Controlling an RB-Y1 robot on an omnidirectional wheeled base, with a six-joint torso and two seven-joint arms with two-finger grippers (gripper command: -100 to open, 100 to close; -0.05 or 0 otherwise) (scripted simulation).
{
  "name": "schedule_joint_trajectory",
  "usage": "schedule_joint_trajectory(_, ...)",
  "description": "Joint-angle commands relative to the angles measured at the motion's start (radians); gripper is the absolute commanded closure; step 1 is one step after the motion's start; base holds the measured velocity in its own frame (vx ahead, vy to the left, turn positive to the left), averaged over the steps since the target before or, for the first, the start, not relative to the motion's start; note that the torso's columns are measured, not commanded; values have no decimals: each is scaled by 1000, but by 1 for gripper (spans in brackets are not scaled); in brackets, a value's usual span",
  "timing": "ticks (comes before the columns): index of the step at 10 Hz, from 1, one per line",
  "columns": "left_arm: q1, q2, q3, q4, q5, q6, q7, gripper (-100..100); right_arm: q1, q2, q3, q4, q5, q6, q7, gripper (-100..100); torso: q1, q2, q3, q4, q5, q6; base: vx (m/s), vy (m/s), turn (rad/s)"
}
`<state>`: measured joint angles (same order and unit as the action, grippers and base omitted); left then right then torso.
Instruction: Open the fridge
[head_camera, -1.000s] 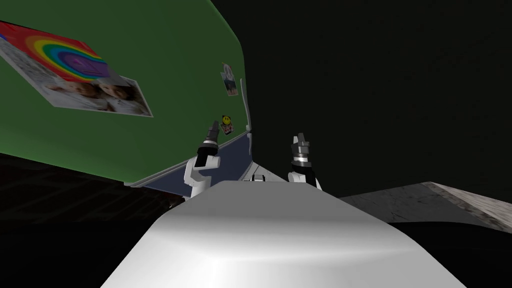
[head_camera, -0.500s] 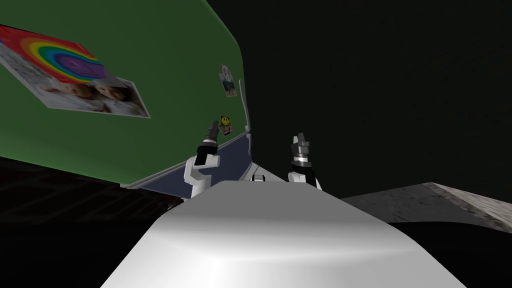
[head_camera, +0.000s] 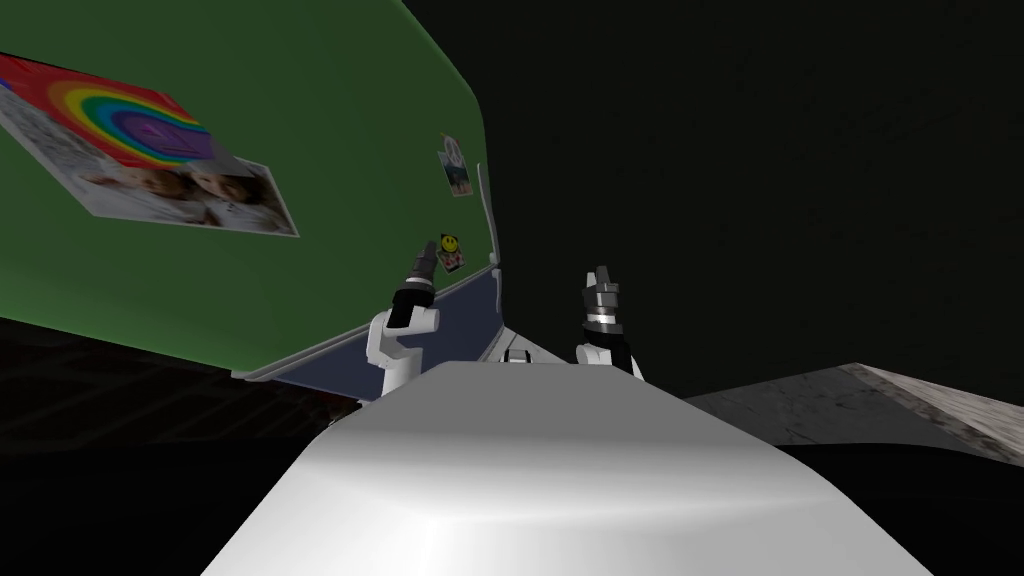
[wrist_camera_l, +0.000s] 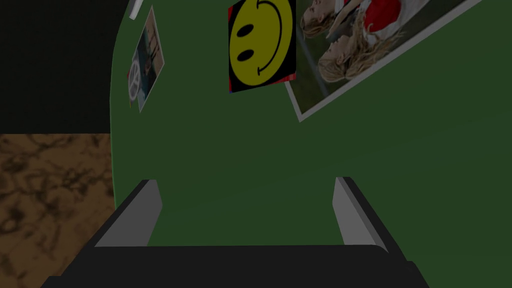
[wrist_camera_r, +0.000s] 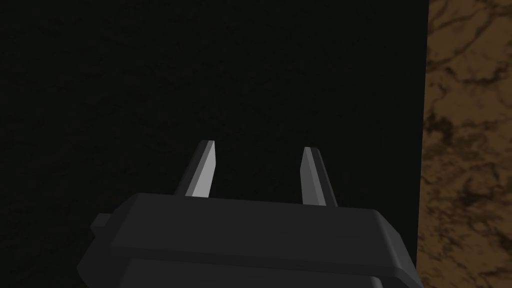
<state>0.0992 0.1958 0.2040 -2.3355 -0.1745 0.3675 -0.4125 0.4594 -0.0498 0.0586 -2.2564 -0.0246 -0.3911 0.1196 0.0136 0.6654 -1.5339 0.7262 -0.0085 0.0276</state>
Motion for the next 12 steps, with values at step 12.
schedule_joint_trajectory(12,-80,6,12,16,-10,34,-24,-100,0,0,0,0,0,0,0,0,2,-10,-8,-2,-1,5,8,-5,-4)
